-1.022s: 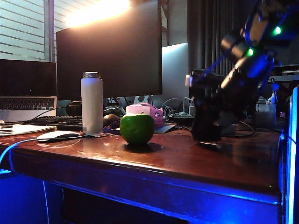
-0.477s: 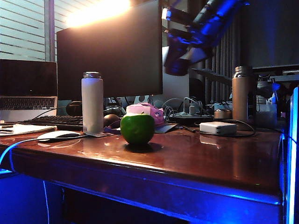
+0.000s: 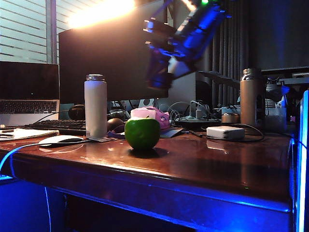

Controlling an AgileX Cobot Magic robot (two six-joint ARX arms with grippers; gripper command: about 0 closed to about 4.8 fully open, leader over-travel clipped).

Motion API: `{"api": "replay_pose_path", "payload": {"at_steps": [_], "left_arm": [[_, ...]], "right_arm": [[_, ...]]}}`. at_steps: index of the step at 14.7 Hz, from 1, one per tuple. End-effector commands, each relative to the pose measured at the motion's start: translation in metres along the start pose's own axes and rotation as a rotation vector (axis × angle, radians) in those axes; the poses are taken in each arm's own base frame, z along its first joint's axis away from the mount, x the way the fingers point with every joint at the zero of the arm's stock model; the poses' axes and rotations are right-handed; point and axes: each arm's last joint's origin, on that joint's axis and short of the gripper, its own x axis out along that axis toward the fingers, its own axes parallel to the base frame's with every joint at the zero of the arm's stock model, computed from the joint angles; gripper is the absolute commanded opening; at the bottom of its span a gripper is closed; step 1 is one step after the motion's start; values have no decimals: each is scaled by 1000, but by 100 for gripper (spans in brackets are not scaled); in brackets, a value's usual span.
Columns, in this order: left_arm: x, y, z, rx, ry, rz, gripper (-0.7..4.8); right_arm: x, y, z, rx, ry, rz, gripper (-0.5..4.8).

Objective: Stack the black thermos bottle cap from the table onto the green apple.

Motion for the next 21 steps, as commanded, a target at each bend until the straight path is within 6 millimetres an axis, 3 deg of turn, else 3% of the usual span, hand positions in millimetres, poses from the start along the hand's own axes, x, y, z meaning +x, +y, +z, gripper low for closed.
{"api": "replay_pose_path", "payload": {"at_steps": [1,5,16,21], "left_arm": [[-2,0,1,0,-11,0,-3],[-2,-1,1,-2,-3,0,-3],[-2,-1,0,-4,2,-1,-3],[-2,-1,-1,-5,7,-2,-3]], "right_arm": [[9,20,9,-54,-7,-25,353],[18,37,9,-83,11,-29,323],[39,37,-12,-53,145,-16,323],[51,33,-6,-44,174,-15,323]]}}
